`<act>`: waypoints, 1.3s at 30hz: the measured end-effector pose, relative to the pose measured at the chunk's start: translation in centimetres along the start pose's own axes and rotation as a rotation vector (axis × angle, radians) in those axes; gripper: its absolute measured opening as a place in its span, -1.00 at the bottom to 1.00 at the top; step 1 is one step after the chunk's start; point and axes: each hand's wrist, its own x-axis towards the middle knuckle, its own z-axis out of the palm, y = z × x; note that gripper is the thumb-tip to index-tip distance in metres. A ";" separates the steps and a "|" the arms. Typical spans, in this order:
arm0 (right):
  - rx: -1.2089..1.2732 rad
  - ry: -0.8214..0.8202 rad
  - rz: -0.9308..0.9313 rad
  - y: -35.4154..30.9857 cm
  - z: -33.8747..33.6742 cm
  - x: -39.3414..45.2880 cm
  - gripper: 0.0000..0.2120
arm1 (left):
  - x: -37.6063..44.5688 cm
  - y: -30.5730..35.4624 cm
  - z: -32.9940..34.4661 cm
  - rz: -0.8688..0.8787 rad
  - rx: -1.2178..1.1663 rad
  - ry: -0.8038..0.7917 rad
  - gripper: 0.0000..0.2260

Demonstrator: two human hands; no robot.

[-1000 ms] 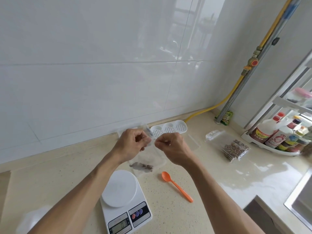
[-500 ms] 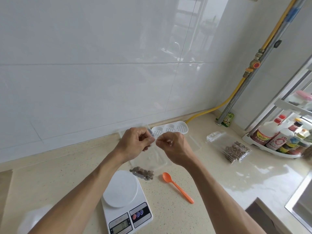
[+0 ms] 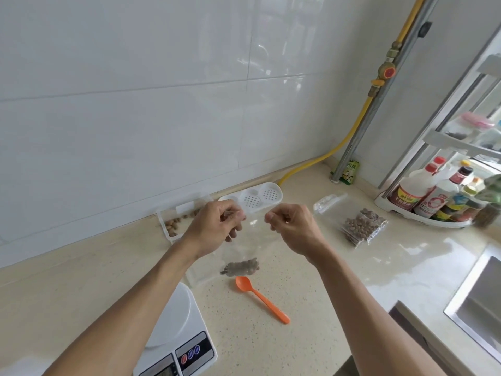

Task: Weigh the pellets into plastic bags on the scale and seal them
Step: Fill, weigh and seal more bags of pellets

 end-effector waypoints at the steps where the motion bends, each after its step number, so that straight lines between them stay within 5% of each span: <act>1: 0.057 -0.004 0.014 0.7 -0.7 0.4 -0.82 | 0.8 0.1 0.9 0.007 0.008 0.019 -0.85; 11: 0.489 -0.043 0.120 12.4 -10.1 6.7 -0.84 | 11.8 1.4 14.3 -0.065 0.004 -0.029 -0.86; 15: 0.583 -0.163 0.236 17.9 -15.4 8.3 -0.64 | 16.7 3.2 19.8 -0.099 -0.173 0.051 -0.83; 19: 0.490 -0.186 0.338 23.4 -20.7 9.4 -0.87 | 22.6 3.8 24.4 -0.179 -0.337 0.214 -0.82; 22: 0.306 -0.027 0.416 26.6 -24.4 10.9 -0.68 | 26.5 2.2 27.6 -0.221 -0.202 0.233 -0.79; 26: 0.068 0.171 0.480 30.1 -28.0 13.1 -0.74 | 30.8 -0.2 31.1 -0.259 0.098 0.193 -0.79; 33: -0.164 0.219 0.581 35.1 -27.9 15.0 -0.74 | 34.6 -3.2 35.7 -0.280 0.451 0.092 -0.79; 39: -0.406 0.193 0.630 37.4 -26.9 14.9 -0.52 | 35.7 -5.7 37.0 -0.278 0.580 0.053 -0.79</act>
